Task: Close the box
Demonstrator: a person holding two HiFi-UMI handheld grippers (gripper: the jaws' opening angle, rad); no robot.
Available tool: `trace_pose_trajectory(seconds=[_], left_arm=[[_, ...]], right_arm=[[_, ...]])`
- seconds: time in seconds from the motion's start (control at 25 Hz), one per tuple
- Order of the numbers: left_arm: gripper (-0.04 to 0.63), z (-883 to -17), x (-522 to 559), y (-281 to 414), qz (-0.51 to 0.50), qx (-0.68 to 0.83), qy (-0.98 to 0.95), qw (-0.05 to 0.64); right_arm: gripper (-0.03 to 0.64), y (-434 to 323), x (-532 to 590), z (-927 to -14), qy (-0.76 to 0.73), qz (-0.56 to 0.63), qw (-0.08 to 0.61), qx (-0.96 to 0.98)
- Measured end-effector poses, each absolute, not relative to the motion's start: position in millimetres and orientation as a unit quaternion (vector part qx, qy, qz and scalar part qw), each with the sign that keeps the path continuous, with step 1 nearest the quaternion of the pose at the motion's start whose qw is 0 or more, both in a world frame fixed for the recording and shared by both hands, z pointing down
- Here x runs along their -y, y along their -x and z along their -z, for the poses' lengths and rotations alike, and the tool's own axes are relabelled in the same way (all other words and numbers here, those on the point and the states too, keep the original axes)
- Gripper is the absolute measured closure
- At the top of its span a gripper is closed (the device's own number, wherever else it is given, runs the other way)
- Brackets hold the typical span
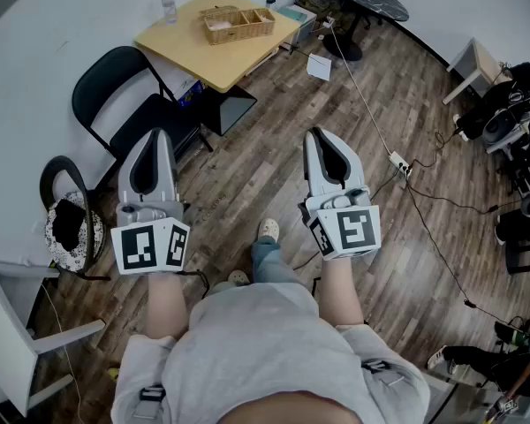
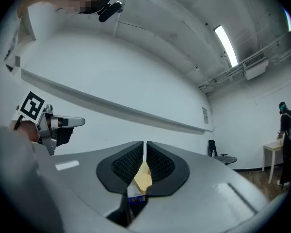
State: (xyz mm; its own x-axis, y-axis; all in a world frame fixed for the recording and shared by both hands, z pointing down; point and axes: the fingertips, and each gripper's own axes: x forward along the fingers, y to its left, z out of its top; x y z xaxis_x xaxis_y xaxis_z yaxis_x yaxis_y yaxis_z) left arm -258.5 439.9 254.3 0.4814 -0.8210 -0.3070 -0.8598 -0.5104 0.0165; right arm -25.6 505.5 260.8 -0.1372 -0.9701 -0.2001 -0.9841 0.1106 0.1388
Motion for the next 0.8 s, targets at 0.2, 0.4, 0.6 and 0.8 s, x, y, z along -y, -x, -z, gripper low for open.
trace_pose_trajectory(seconds=[0.2,0.4,0.6,0.8], left_arm=[[0.535,-255,-427,252,-0.138,-0.490,0.858,0.069],[0.536,-257,-404,240,-0.138,-0.494,0.856,0.068],[0.537,-253,-373,223,-0.141,-0.494,0.855,0.074],[0.537,-246,-338,204,-0.142,-0.499,0.851,0.081]], right_arm=[[0.592,20,-493,-263,0.657,-0.117,0.028,-0.745],[0.592,10,-467,-266,0.654,-0.116,0.026,-0.747],[0.592,-6,-432,-258,0.645,-0.121,0.048,-0.753],[0.592,-24,-390,-251,0.635,-0.117,0.055,-0.762]])
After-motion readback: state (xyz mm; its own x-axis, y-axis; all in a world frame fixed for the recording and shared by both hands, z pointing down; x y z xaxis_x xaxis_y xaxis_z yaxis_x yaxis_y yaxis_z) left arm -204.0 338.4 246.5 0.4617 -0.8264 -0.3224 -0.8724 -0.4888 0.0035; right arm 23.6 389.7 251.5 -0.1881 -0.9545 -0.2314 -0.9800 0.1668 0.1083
